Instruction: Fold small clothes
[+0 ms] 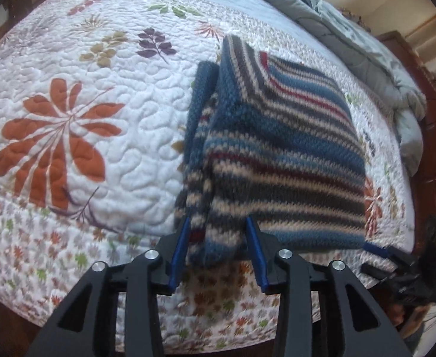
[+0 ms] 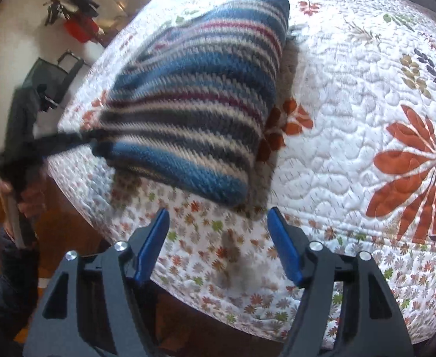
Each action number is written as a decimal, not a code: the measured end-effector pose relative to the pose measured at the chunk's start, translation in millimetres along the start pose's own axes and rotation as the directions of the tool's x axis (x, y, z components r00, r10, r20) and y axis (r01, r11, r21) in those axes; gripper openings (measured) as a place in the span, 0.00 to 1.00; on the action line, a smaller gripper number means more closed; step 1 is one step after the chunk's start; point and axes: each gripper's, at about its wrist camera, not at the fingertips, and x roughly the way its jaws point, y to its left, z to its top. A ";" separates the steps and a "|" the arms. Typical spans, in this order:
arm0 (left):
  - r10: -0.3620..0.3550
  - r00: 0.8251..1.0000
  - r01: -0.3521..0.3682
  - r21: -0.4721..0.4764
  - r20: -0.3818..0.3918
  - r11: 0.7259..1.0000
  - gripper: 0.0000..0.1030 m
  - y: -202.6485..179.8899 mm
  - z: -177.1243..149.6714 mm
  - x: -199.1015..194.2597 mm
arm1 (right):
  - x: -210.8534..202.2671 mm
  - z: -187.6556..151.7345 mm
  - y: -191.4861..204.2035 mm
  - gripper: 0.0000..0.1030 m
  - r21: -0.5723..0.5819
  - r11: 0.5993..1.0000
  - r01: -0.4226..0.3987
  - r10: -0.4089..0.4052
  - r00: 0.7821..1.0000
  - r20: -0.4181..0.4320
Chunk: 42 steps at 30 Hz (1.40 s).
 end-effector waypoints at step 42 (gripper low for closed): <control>0.092 0.995 -0.088 0.118 -0.027 0.989 0.22 -33.1 153.6 66.3 | 51.6 188.7 -63.4 0.77 0.083 0.997 -0.001 0.002 1.000 -0.011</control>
